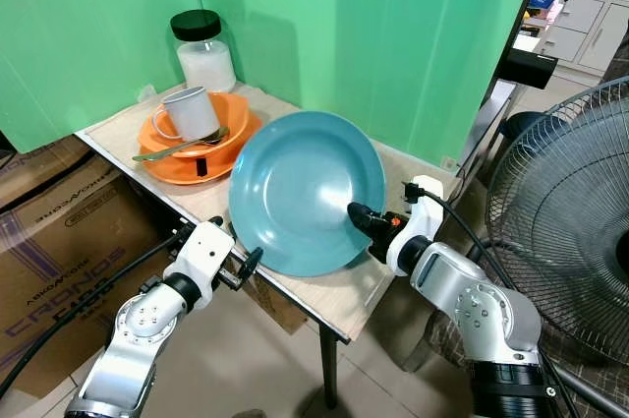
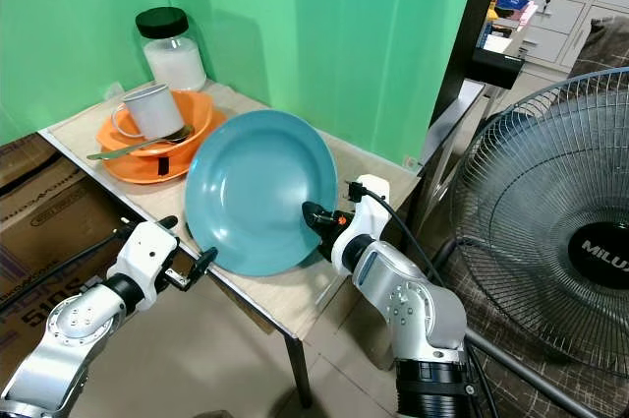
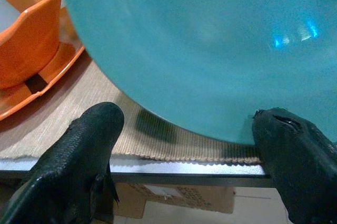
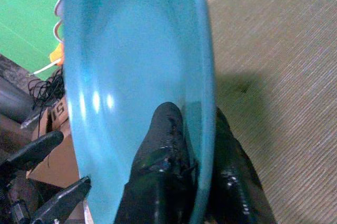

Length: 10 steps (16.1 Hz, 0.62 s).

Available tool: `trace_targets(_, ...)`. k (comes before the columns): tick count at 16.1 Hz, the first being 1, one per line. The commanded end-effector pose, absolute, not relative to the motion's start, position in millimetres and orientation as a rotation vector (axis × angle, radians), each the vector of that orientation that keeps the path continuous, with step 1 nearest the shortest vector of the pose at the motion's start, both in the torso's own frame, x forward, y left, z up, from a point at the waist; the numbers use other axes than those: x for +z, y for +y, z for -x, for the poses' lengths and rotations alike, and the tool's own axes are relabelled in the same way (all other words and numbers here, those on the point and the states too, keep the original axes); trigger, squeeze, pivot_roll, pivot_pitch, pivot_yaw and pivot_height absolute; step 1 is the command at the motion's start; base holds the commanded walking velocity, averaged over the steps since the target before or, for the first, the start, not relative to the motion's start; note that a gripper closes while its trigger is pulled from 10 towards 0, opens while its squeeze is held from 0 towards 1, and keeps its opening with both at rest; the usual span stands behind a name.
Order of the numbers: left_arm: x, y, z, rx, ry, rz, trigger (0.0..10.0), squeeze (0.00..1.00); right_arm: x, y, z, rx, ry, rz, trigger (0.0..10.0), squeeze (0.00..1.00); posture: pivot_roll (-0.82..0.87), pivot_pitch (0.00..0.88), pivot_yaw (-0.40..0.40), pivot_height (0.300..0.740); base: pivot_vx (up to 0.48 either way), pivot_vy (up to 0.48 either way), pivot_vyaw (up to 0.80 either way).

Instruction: Setting the table

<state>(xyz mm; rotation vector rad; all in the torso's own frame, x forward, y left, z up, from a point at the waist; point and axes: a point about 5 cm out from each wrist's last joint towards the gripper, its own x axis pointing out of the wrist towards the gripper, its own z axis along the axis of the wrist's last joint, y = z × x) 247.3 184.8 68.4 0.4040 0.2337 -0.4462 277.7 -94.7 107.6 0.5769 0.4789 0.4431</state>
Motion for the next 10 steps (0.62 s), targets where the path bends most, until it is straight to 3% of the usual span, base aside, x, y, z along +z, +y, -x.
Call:
trace_targets(1,59.9,188.4,-245.2,-0.432,0.282,-0.414,10.0,0.00,111.5,-91.0,-279.4,0.460,0.471,-0.589,0.0,0.00,0.03,0.000,0.045,0.740,0.000,0.000,0.00)
trace_targets(2,60.0,188.5,-245.3,-0.428,0.281,-0.412,10.0,0.00,111.8,-90.9,-279.6,0.460,0.470,-0.589,0.0,0.00,0.03,0.000,0.044,0.740,0.000,0.000,0.00)
trace_targets(3,59.9,188.6,-245.4,-0.425,0.281,-0.399,10.0,0.39,112.3,-90.9,-279.9,0.460,0.468,-0.591,0.0,0.00,0.03,0.000,0.044,0.740,0.000,0.000,0.00)
trace_targets(4,61.6,188.6,-246.0,-0.424,0.274,-0.367,10.0,1.00,112.7,-91.5,-280.4,0.457,0.465,-0.590,0.0,0.00,0.03,0.000,0.045,0.740,0.000,0.000,0.00)
trace_targets(7,83.6,185.8,-252.6,-0.394,0.132,-0.330,10.0,1.00,121.9,-98.8,-284.9,0.412,0.393,-0.634,0.0,0.00,0.03,0.000,0.042,0.740,0.000,0.000,0.00)
trace_targets(8,92.6,180.5,-251.3,-0.421,0.077,-0.280,10.0,0.72,125.1,-101.5,-286.5,0.395,0.365,-0.645,0.0,0.00,0.03,0.000,0.043,0.740,0.000,0.000,0.00)
trace_targets(9,103.1,175.8,-248.2,-0.428,0.027,-0.208,10.0,0.00,135.6,-104.3,-287.0,0.412,0.291,-0.656,0.0,0.00,0.02,0.000,0.051,0.740,0.000,0.000,0.00)
trace_targets(10,110.5,172.6,-244.5,-0.433,-0.006,-0.174,10.0,0.00,148.6,-108.2,-284.8,0.438,0.207,-0.684,0.0,0.00,0.02,0.000,0.055,0.740,0.000,0.000,0.00)
